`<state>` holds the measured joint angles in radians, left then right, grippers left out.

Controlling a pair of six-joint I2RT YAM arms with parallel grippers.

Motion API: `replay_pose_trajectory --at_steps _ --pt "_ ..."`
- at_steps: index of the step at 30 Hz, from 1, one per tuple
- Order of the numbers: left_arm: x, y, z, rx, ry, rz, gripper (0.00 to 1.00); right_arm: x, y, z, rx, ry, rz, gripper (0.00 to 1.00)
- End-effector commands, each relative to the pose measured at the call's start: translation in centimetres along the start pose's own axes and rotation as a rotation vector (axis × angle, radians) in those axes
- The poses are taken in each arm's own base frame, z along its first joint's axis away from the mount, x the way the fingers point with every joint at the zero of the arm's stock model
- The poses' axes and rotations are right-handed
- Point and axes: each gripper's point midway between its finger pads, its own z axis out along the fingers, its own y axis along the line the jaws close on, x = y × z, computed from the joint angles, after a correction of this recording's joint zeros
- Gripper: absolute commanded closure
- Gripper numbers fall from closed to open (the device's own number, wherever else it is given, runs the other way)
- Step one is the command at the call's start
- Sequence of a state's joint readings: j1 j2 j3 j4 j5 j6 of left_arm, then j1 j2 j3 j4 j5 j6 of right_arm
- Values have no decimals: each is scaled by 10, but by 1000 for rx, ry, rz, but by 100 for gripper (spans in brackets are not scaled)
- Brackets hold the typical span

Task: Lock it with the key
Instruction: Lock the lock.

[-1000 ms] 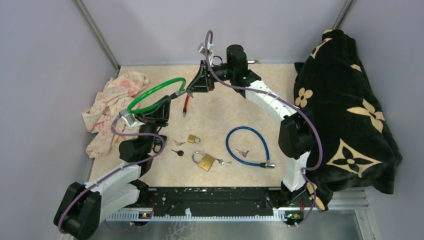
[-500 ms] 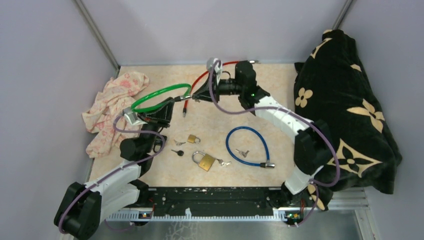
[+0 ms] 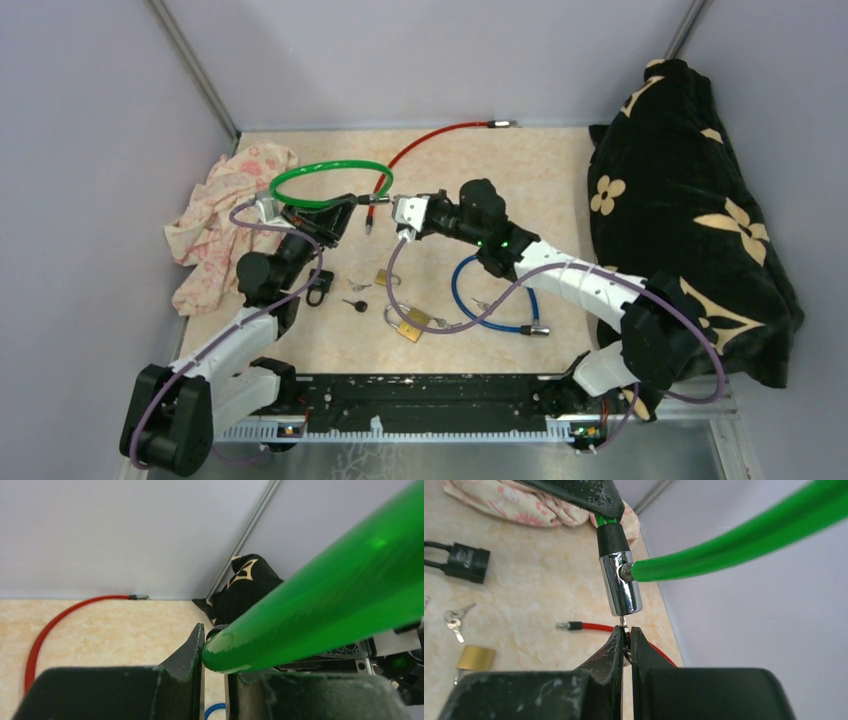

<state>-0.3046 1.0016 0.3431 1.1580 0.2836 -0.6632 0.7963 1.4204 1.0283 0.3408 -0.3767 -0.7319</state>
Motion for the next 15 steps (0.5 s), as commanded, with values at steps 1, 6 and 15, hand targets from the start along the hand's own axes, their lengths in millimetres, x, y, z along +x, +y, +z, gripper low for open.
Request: replay_pose_trajectory --at_steps 1,6,15 --pt "20 3 -1 -10 106 -51 100 -50 -40 -7 176 -77 -277 100" --pt "18 4 -4 -23 96 -36 100 -46 -41 -4 204 -24 -364 100" --pt "10 1 -6 -7 58 4 100 -33 -35 -13 138 50 -183 38"
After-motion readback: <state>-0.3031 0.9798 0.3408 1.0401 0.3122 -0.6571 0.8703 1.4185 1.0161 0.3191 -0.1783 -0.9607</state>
